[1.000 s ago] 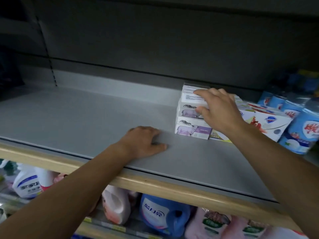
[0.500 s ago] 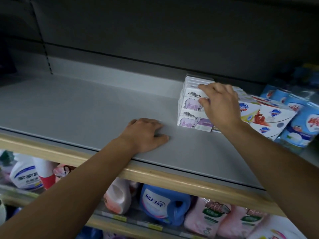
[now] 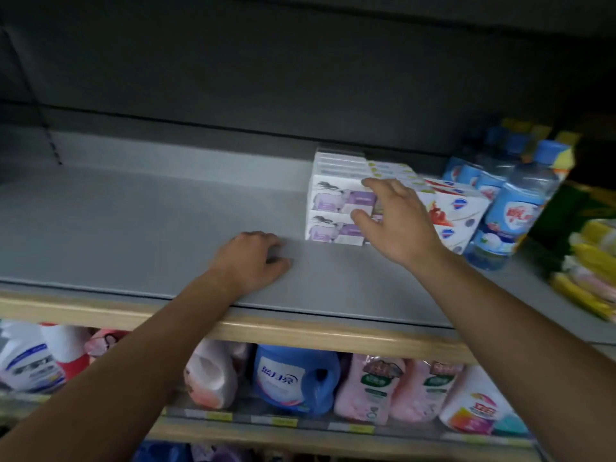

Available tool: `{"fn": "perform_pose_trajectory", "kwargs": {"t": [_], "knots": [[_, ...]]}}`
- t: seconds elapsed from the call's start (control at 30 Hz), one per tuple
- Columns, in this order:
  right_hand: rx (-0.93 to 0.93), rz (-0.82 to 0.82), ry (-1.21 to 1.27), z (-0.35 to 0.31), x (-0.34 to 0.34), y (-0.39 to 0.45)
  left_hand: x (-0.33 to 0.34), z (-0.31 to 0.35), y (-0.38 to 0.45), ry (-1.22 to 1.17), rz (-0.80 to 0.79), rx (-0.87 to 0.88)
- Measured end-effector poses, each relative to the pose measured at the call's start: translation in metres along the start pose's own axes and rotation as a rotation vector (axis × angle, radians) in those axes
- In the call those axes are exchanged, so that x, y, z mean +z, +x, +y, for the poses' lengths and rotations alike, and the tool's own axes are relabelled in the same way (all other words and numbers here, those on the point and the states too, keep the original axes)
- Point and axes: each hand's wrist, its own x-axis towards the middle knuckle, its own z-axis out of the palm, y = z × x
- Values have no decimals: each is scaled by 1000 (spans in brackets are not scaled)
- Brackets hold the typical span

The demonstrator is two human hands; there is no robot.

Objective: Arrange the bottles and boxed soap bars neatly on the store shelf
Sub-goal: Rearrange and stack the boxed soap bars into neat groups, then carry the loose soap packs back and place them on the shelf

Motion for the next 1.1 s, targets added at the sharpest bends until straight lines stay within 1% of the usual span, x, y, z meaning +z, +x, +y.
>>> {"fn": "perform_pose_trajectory", "kwargs": {"t": [0.07, 0.13, 0.2, 0.27, 0.3, 0.37, 0.43, 0.47, 0.53, 0.63, 0.7, 0.77, 0.9, 0.97, 1.03, 1.1], "knots": [[67, 3, 74, 12, -14, -30, 1, 19, -2, -137, 50, -28], [141, 8, 111, 28, -30, -60, 10, 53, -3, -297, 81, -3], [201, 54, 101, 51, -49, -86, 24, 94, -3, -427, 55, 64], [256, 130, 38, 78, -75, -108, 41, 136, -3, -490, 4, 141], [273, 175, -13, 94, -89, -116, 49, 155, -2, -475, -27, 176], [292, 281, -121, 124, -117, -131, 66, 193, 0, -364, -81, 271], [316, 345, -216, 153, -141, -141, 79, 228, 1, -269, -117, 380], [330, 347, -266, 167, -149, -143, 85, 243, 2, -229, -132, 420], [365, 297, -369, 194, -161, -142, 94, 268, 3, -139, -163, 468], [410, 191, -452, 225, -164, -132, 103, 284, 7, -28, -180, 474], [463, 139, -445, 239, -162, -128, 107, 282, 7, -40, -177, 472], [480, 136, -430, 250, -157, -129, 108, 278, 6, -88, -169, 477], [411, 262, -415, 262, -154, -132, 107, 279, 9, -154, -161, 453], [392, 326, -382, 265, -157, -130, 106, 283, 12, -227, -173, 406], [385, 373, -338, 266, -160, -128, 104, 292, 18, -364, -150, 349], [386, 420, -261, 266, -163, -128, 97, 312, 25, -587, -163, 286]]}}
